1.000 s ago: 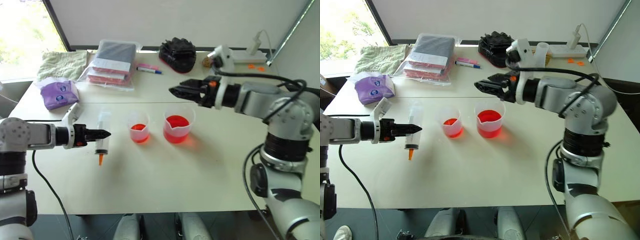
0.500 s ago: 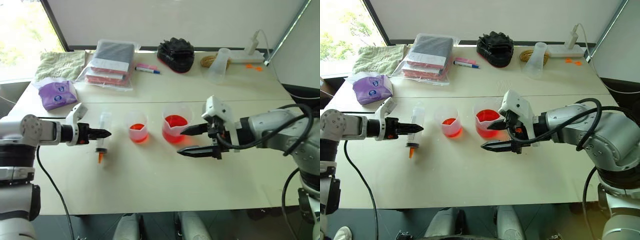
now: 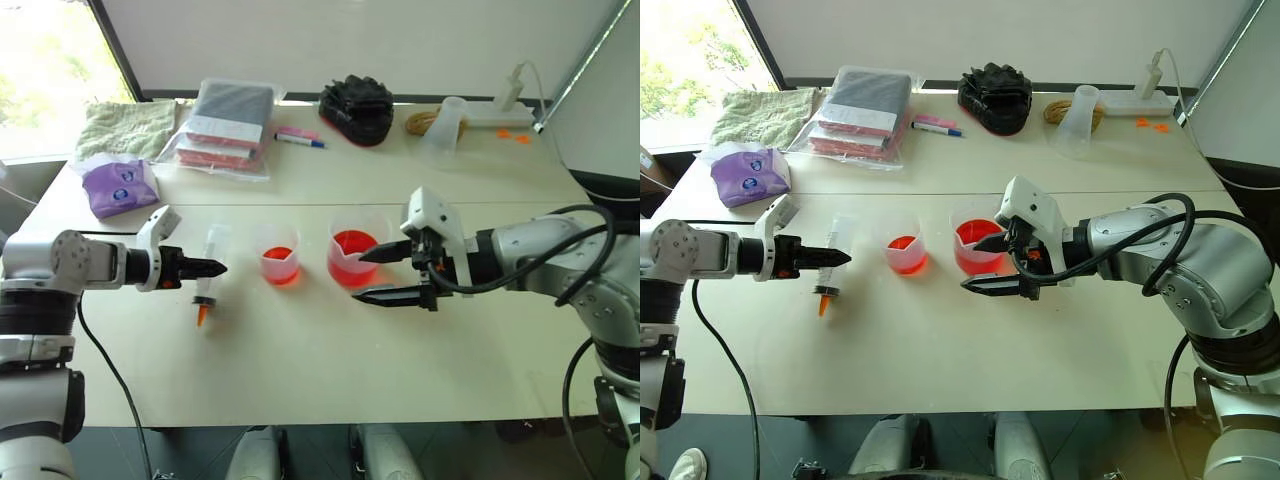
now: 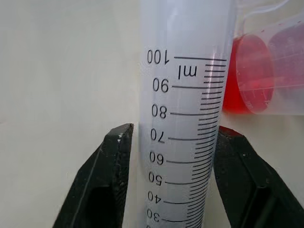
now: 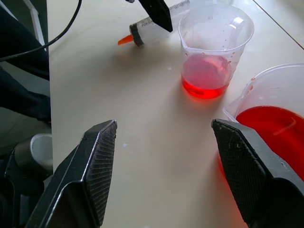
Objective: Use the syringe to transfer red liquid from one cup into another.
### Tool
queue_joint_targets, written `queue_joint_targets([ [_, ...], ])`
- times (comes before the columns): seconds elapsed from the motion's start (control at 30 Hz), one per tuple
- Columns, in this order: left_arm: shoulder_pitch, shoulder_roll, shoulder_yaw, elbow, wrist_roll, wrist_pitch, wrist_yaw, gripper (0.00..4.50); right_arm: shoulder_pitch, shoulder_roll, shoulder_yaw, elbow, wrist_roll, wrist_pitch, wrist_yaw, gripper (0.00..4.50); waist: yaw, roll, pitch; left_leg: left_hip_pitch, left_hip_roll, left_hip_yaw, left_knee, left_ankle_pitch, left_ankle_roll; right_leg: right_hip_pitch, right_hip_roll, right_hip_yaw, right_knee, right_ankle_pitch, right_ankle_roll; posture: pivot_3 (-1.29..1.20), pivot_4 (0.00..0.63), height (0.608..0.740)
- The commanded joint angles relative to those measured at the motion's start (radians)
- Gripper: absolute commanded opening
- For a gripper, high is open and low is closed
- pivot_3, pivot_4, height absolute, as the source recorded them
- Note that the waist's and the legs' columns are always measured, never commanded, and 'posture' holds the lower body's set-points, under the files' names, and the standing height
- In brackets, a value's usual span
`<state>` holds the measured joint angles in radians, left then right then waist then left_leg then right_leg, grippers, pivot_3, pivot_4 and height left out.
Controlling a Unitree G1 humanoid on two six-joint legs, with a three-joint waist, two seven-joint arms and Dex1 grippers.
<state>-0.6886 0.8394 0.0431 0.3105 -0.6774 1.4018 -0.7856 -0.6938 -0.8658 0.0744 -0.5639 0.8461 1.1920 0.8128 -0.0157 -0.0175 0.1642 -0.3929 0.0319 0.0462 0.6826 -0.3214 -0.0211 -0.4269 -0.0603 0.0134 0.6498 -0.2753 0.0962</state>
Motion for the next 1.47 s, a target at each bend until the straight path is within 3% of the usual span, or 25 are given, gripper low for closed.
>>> queue_joint_targets([
  [0.03,-0.008,0.009,0.009,-0.003,0.018,0.001,-0.002,4.21,-0.021,-0.011,-0.003,-0.005,-0.006,-0.02,0.012,3.33,0.002,0.0,0.0,0.0,0.0,0.0,0.0,0.0,0.0,0.0,0.0,0.0,0.0,0.0,0.0,0.0,0.15,0.74],
  [0.07,-0.01,0.01,0.01,-0.001,0.021,0.005,-0.001,4.48,-0.021,-0.011,-0.002,-0.003,-0.01,-0.023,0.014,3.33,0.003,0.0,0.0,0.0,0.0,0.0,0.0,0.0,0.0,0.0,0.0,0.0,0.0,0.0,0.0,0.0,0.15,0.74],
  [0.53,-0.001,0.053,0.164,-0.05,-0.011,-0.019,-0.036,4.48,-0.037,-0.017,0.036,0.051,-0.079,-0.085,0.081,3.33,0.003,0.0,0.0,0.0,0.0,0.0,0.001,0.0,0.0,0.0,0.0,0.0,0.0,0.0,0.0,0.0,0.15,0.74],
  [0.9,0.142,0.02,0.335,-0.414,-0.122,-0.294,-0.147,4.48,-0.046,-0.043,0.039,0.129,-0.148,-0.155,0.151,3.33,0.004,-0.001,0.001,0.0,0.001,0.0,0.001,0.0,0.0,0.0,-0.002,0.0,0.0,0.0,0.0,0.0,0.15,0.74],
  [1.2,0.287,0.11,0.276,-0.539,-0.132,-0.35,-0.258,4.48,-0.021,-0.103,0.024,0.158,-0.17,-0.183,0.21,3.33,0.002,-0.001,0.001,0.0,0.001,0.001,0.0,0.0,0.0,0.0,-0.001,0.0,0.001,0.0,0.0,0.0,0.15,0.74],
  [1.33,0.381,0.195,0.24,-0.556,-0.046,-0.422,-0.283,4.48,-0.011,-0.123,0.031,0.168,-0.181,-0.197,0.235,3.33,0.003,-0.001,0.001,0.001,0.0,0.001,0.001,0.0,0.0,0.001,-0.001,0.0,0.0,0.0,0.0,0.0,0.15,0.74],
  [1.47,0.416,0.221,0.242,-0.548,-0.038,-0.435,-0.285,4.48,0.001,-0.147,0.044,0.216,-0.217,-0.237,0.273,3.33,0.003,-0.001,0.001,0.001,0.0,0.001,0.001,0.0,0.0,0.001,0.0,0.0,0.0,0.0,0.0,0.0,0.15,0.74],
])
